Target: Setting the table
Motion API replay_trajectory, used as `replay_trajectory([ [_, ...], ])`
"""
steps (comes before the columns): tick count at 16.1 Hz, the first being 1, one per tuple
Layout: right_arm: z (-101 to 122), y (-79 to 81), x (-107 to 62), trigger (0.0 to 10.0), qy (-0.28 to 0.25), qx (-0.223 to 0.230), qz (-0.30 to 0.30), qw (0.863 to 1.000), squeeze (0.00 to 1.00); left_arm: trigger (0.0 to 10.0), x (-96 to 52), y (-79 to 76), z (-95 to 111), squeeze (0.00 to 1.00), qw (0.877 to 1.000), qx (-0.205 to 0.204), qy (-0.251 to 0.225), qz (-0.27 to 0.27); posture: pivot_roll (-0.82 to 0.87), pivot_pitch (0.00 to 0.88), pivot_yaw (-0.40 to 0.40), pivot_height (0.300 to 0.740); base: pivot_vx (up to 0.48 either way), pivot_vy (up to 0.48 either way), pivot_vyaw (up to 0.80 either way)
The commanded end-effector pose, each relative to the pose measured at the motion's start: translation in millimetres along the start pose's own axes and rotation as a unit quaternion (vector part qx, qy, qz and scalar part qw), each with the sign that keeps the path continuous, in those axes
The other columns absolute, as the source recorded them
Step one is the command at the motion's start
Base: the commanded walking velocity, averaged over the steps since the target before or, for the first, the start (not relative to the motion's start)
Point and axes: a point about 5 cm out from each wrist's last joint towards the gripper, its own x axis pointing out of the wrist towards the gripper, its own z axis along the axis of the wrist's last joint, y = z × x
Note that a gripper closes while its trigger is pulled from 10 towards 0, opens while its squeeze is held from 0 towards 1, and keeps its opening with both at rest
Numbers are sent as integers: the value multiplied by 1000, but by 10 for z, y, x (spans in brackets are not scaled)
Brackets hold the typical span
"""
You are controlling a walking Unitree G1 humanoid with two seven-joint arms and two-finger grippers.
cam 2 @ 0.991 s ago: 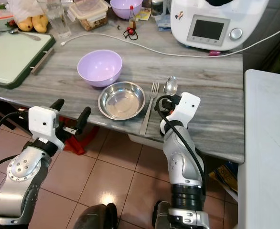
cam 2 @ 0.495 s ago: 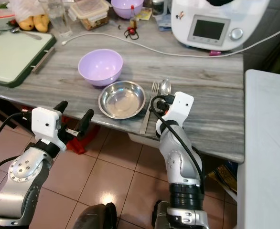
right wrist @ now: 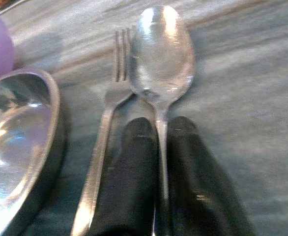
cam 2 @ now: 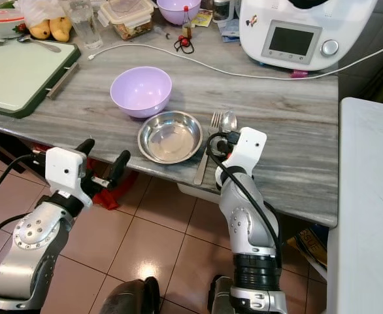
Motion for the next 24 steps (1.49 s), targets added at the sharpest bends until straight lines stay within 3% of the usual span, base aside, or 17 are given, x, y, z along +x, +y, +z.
replay_trajectory([
  [1, -232, -158, -2, 10000, 57, 3, -42, 997, 1000, 10000, -12, 2, 6, 0, 1000, 2, 2, -2, 32, 195, 87, 740, 0, 0, 0],
  [7, -175, -192, -10, 10000, 43, -14, -49, 998, 1000, 10000, 4, -4, 5, 0, 1000, 0, 0, -1, 28, 183, 86, 740, 0, 0, 0],
  [12, 48, -345, -115, 10000, -40, -77, -51, 995, 1000, 10000, 54, 55, -79, 0, 998, 18, 20, 60, 17, 109, 92, 740, 0, 0, 0],
  [13, 116, -390, -154, 10000, -69, -103, -50, 991, 1000, 10000, 62, 72, -123, 0, 996, 26, 32, 80, 9, 87, 96, 740, 0, 0, 0],
  [14, 170, -420, -194, 10000, -103, -134, -37, 985, 1000, 10000, 64, 44, -179, 0, 996, 9, 39, 79, -4, 50, 95, 740, 0, 0, 0],
  [15, 169, -421, -199, 10000, -108, -144, -32, 983, 1000, 10000, 62, 37, -194, 0, 996, 4, 40, 78, -7, 45, 95, 740, 0, 0, 0],
  [16, 177, -443, -233, 10000, -136, -172, -26, 975, 1000, 10000, 47, -49, -232, 0, 997, 2, 43, 70, -14, 14, 95, 740, 0, 0, 0],
  [21, 285, -443, -344, 10000, -203, -198, -13, 959, 1000, 10000, 147, -20, -248, 0, 996, 3, 33, 85, -34, 0, 86, 740, 0, 0, 0],
  [22, 275, -450, -364, 10000, -207, -204, -6, 957, 0, 10000, 170, -10, -238, 0, 996, 3, 30, 87, -35, 0, 85, 740, 0, 0, 0],
  [24, 219, -497, -406, 10000, -204, -200, -2, 958, 0, 10000, 183, -11, -230, 0, 996, 5, 26, 86, -40, 0, 87, 740, -268, 0, 0],
])
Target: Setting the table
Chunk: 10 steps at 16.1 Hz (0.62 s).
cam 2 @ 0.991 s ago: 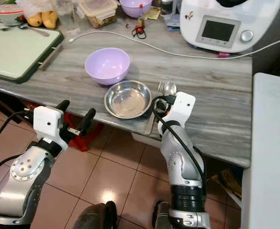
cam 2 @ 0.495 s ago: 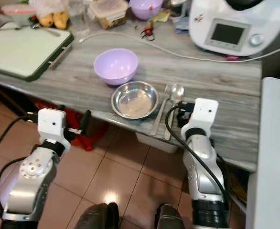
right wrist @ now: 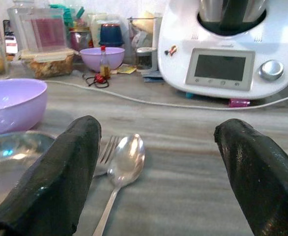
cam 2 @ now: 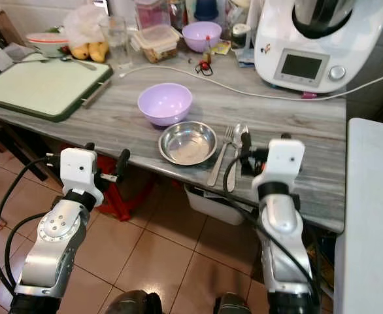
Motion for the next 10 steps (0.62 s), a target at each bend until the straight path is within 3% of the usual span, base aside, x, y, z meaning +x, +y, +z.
replay_trajectory([
  [1, 37, 42, -21, 10000, -15, 0, 8, 1000, 0, 10000, -3, 35, -24, 0, 1000, 7, 3, 6, -42, 0, 90, 740, -274, 0, 0],
  [4, -61, 42, -69, 10000, 6, 15, -3, 1000, 0, 10000, -25, 66, -83, 0, 1000, 7, 14, 9, -44, 0, 93, 740, -291, 0, 0],
  [6, -31, 66, -30, 10000, 0, 11, 6, 1000, 0, 10000, 26, 38, -48, 0, 1000, 7, 5, 7, -47, 0, 91, 740, -322, 0, 0],
  [10, -95, 3, 18, 10000, 22, -2, -35, 999, 0, 10000, 67, -3, -12, 0, 1000, 3, -6, 2, -46, 0, 82, 740, -322, 0, 0],
])
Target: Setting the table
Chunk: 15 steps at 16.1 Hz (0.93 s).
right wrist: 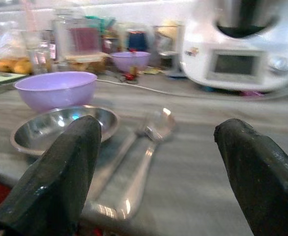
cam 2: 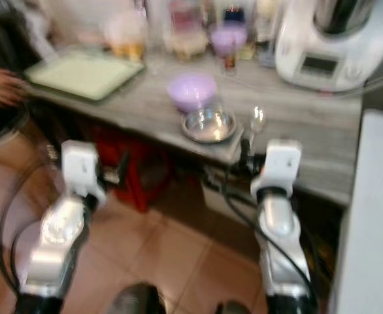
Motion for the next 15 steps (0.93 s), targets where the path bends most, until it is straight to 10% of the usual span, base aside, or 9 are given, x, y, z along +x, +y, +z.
replay_trajectory([
  [1, -8, -35, 27, 10000, 5, -10, -23, 1000, 0, 10000, 51, 16, 97, 0, 1000, 10, -19, 2, -46, 0, 83, 740, -322, 0, 0],
  [15, 30, -63, 85, 10000, -1, 18, -20, 1000, 0, 10000, 61, -118, 132, 0, 998, -12, -32, -52, -59, 0, 84, 740, -180, 0, -229],
])
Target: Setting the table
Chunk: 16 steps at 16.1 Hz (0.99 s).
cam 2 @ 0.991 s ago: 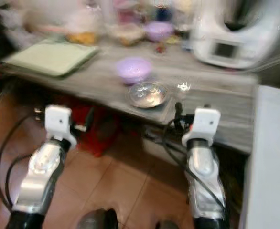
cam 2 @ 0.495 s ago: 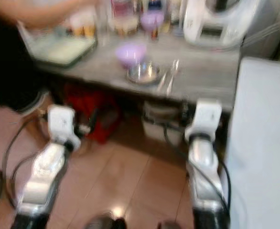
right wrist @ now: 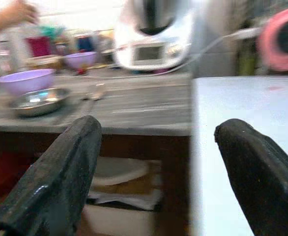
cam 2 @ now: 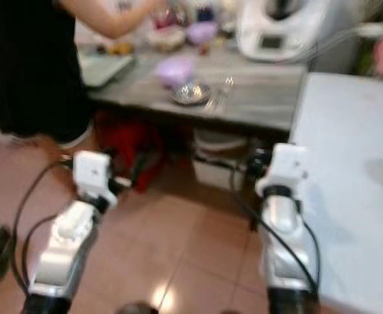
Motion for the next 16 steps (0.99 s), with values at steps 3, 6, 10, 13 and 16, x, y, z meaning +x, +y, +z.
replay_trajectory([
  [3, 43, 52, 20, 10000, -1, 10, 10, 1000, 0, 10000, -11, 29, 46, 0, 1000, -5, -10, -13, -67, 0, 77, 740, 0, 0, -800],
  [6, 66, 32, 41, 10000, -3, 5, 12, 1000, 0, 10000, -10, -13, 50, 0, 1000, -15, -13, -23, -72, 0, 70, 740, 0, 0, -800],
  [10, 87, 24, 43, 10000, -7, 2, 16, 1000, 0, 10000, -14, -31, 46, 0, 999, -19, -14, -28, -78, 0, 62, 740, 0, -430, -200],
  [13, 98, 11, 51, 10000, -8, -2, 16, 1000, 0, 10000, -22, -40, 36, 0, 999, -20, -13, -29, -81, 0, 59, 740, 0, -465, 0],
  [16, 104, 11, 49, 10000, -8, -3, 16, 1000, 0, 10000, -27, -42, 39, 0, 999, -23, -13, -32, -81, 0, 59, 740, 0, -465, 0],
])
